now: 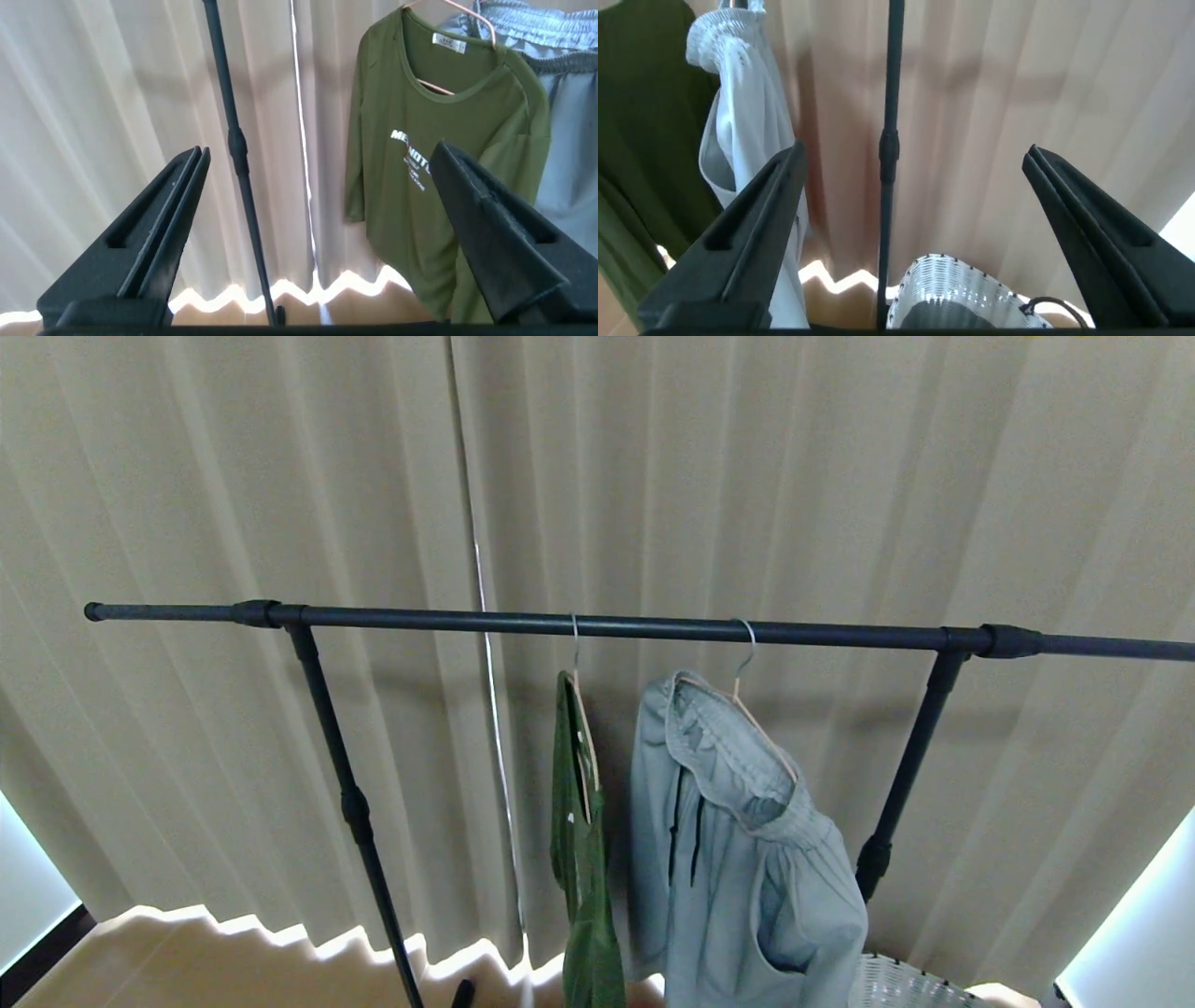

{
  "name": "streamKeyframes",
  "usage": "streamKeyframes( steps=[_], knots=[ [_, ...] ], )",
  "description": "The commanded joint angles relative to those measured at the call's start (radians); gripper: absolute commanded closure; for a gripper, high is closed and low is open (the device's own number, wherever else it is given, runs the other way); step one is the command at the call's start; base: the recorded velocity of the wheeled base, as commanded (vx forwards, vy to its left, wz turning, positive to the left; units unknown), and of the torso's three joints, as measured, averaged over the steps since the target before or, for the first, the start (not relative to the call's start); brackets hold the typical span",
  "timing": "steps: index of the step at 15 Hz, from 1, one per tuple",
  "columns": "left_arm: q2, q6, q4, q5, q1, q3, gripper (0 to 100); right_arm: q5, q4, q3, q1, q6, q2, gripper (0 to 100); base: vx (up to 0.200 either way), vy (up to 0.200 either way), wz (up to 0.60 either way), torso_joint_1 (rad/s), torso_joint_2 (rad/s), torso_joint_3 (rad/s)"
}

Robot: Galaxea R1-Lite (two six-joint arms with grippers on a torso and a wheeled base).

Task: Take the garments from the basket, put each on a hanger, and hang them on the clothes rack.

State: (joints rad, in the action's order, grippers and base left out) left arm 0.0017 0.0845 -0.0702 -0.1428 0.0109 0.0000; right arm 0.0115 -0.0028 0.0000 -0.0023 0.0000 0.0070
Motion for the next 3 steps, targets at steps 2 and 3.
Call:
streamKeyframes(
  steps=[2, 3],
  knots=[
    [0.0, 0.0, 0.0, 0.0, 0.0, 0.0, 0, 0.001, 0.001, 0.0, -0.001, -0.005, -0.007, 0, 0.0, 0.0, 0.0, 0.0, 0.0, 0.0],
    [0.0, 0.0, 0.0, 0.0, 0.0, 0.0, 0, 0.001, 0.001, 0.0, -0.001, -0.005, -0.007, 0, 0.0, 0.0, 0.0, 0.0, 0.0, 0.0]
  ],
)
